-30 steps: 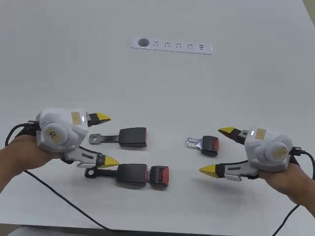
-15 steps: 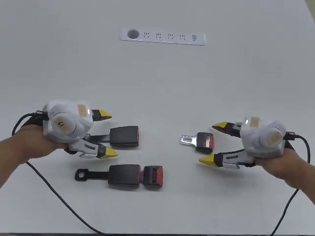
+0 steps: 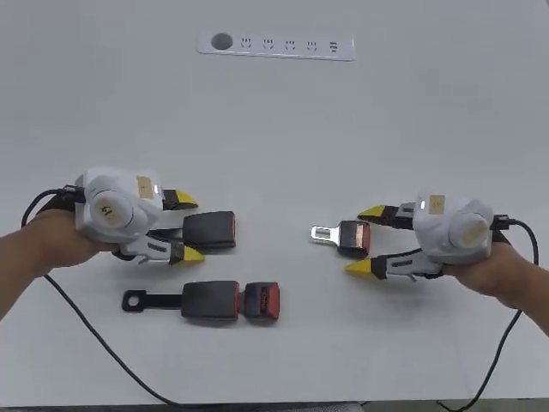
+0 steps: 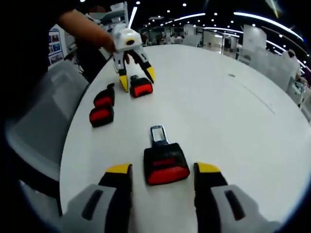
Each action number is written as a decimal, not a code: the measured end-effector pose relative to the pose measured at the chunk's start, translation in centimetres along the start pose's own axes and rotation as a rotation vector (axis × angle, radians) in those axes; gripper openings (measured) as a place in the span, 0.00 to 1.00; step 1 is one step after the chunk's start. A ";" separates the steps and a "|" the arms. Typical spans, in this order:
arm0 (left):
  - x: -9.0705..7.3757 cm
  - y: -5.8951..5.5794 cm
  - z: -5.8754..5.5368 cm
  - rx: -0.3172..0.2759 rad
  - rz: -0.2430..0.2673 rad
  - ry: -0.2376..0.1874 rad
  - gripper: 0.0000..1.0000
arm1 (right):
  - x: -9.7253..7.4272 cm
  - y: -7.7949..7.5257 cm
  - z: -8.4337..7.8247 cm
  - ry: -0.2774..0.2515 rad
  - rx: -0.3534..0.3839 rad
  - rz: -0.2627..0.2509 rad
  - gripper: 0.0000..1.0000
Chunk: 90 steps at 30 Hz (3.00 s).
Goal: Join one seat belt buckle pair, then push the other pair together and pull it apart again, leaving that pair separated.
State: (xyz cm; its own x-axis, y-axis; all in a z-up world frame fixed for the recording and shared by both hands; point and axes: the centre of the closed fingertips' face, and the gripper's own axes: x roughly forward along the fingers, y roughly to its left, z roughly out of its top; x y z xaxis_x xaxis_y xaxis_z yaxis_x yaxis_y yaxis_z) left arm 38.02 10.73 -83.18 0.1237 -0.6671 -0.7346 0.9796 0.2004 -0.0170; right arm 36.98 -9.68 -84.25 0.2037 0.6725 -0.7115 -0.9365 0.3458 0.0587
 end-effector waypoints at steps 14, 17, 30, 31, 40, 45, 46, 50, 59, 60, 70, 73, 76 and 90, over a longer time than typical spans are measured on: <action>-0.3 -0.1 0.1 0.062 -0.050 -0.003 0.34 | -0.3 -0.1 0.5 -0.039 -0.057 0.003 0.36; -0.3 0.0 0.0 0.059 -0.053 -0.007 0.34 | -0.3 0.1 0.7 -0.048 -0.055 0.003 0.36; -0.1 0.2 -0.2 0.047 -0.072 -0.006 0.33 | -0.4 -0.1 0.9 -0.085 -0.036 0.025 0.35; -0.1 0.2 -0.3 0.044 -0.072 -0.005 0.33 | -0.4 0.0 0.9 -0.090 -0.030 0.026 0.35; 0.1 0.2 -0.3 0.034 -0.078 -0.002 0.33 | -0.1 -0.2 1.1 -0.108 -0.022 0.030 0.35; 0.1 0.2 -0.4 0.025 -0.080 -0.001 0.33 | 0.3 -0.2 1.4 -0.122 -0.019 0.032 0.35; 0.2 0.2 -0.4 0.027 -0.080 0.001 0.33 | 0.5 -0.1 1.5 -0.123 -0.018 0.034 0.35; 0.2 0.2 -0.4 0.027 -0.081 0.004 0.33 | 1.0 0.1 2.0 -0.127 -0.027 0.037 0.35; 0.3 0.1 -0.4 0.021 -0.081 0.004 0.33 | 2.0 0.5 2.8 -0.150 -0.029 0.052 0.36; 0.3 0.1 -0.3 0.021 -0.081 0.005 0.33 | 2.1 0.5 2.9 -0.150 -0.030 0.051 0.36; 0.3 0.1 -0.4 0.021 -0.078 0.007 0.33 | 3.5 1.3 4.3 -0.176 -0.027 0.073 0.36; 0.3 0.1 -0.4 0.020 -0.079 0.009 0.33 | 4.1 1.5 5.0 -0.181 -0.034 0.077 0.36; 0.3 0.0 -0.4 0.022 -0.078 0.012 0.33 | 4.7 1.6 5.5 -0.181 -0.048 0.085 0.36; 0.4 0.0 -0.5 0.033 -0.076 0.016 0.33 | 7.8 3.1 7.9 -0.178 -0.092 0.104 0.36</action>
State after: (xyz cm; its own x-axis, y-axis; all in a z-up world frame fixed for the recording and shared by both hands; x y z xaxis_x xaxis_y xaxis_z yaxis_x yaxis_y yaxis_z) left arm 37.99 10.81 -83.75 0.0468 -0.6677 -0.7430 0.9907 0.1261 -0.0509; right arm 37.90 1.80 -84.09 0.1441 0.8094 -0.5693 -0.9755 0.2127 0.0555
